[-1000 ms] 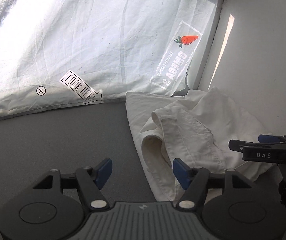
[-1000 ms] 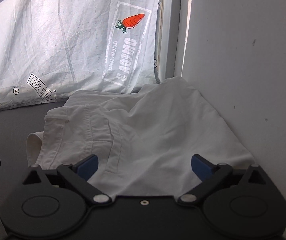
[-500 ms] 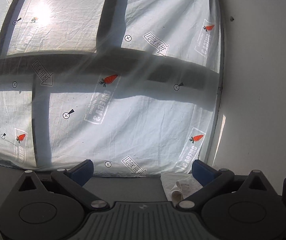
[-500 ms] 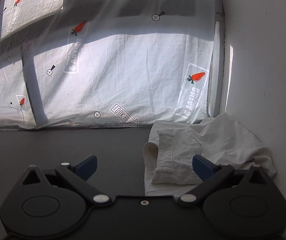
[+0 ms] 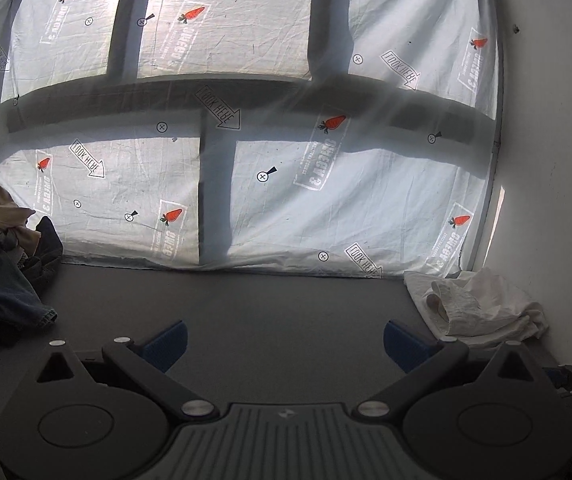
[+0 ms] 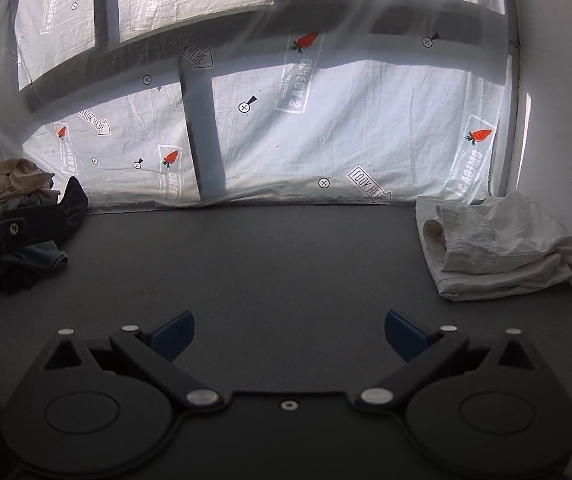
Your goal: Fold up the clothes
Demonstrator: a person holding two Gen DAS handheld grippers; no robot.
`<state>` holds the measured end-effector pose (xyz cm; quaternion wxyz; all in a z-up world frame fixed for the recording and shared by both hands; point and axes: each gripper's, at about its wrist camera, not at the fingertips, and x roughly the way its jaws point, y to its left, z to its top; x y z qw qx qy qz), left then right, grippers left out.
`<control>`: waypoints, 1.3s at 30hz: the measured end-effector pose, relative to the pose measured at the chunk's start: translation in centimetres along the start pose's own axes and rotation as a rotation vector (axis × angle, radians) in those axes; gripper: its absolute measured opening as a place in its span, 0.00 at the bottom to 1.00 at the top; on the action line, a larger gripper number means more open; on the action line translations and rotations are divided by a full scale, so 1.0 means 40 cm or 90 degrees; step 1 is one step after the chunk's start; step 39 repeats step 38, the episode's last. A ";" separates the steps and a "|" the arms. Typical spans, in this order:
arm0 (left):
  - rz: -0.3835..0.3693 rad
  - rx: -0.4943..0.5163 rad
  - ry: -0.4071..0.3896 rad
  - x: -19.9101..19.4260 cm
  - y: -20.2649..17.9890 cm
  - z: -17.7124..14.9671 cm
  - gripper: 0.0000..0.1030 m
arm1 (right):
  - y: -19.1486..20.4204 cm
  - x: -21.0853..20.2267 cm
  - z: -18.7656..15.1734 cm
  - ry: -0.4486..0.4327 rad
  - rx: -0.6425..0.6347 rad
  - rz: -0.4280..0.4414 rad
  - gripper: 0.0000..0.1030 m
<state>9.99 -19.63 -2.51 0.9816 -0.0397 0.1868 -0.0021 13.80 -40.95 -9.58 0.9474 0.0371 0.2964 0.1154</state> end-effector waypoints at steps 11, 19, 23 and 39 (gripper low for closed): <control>0.021 0.046 0.040 -0.238 0.235 -0.096 1.00 | 0.309 -0.207 -0.138 0.021 0.031 -0.045 1.00; 0.026 0.023 0.076 -0.347 0.335 -0.152 1.00 | 0.452 -0.323 -0.216 0.026 -0.038 -0.050 1.00; 0.025 0.023 0.086 -0.375 0.347 -0.178 1.00 | 0.482 -0.364 -0.233 0.019 -0.063 -0.064 1.00; 0.009 0.025 0.074 -0.407 0.348 -0.184 1.00 | 0.507 -0.391 -0.254 0.026 -0.081 -0.052 1.00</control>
